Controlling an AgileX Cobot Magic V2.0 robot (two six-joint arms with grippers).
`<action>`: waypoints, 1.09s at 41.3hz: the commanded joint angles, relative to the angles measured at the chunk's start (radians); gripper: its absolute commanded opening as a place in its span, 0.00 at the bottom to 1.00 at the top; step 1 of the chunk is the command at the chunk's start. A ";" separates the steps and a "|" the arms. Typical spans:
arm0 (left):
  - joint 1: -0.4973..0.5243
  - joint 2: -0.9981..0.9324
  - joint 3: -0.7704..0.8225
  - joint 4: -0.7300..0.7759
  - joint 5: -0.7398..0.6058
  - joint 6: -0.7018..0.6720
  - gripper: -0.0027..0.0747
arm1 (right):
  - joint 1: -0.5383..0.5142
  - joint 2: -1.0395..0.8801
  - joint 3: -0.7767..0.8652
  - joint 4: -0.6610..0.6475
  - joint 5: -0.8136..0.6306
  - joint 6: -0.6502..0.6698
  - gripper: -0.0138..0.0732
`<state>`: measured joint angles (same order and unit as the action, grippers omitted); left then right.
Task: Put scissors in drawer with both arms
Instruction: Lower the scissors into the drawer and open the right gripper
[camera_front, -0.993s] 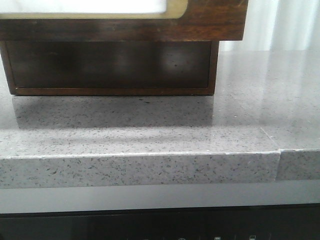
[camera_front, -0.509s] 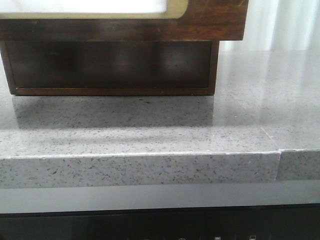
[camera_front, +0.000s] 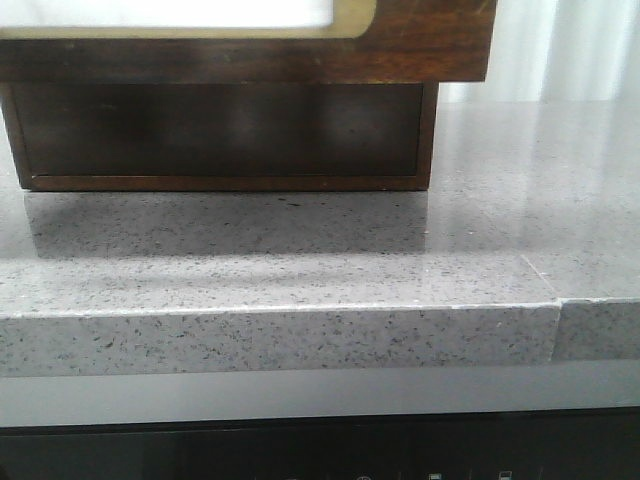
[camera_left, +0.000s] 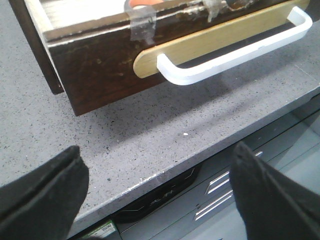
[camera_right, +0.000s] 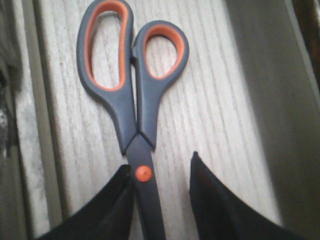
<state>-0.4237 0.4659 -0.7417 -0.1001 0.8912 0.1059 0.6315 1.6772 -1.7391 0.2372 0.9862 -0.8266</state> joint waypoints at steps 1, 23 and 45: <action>-0.008 0.007 -0.035 -0.016 -0.075 -0.008 0.76 | 0.000 -0.045 -0.033 0.000 -0.057 -0.010 0.55; -0.008 0.007 -0.035 -0.016 -0.075 -0.008 0.76 | -0.005 -0.185 -0.037 -0.001 -0.053 0.277 0.55; -0.008 0.007 -0.035 -0.016 -0.078 -0.008 0.76 | -0.005 -0.551 0.197 -0.043 -0.101 0.594 0.55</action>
<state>-0.4237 0.4659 -0.7417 -0.1001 0.8897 0.1059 0.6315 1.2182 -1.5896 0.1943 0.9798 -0.2433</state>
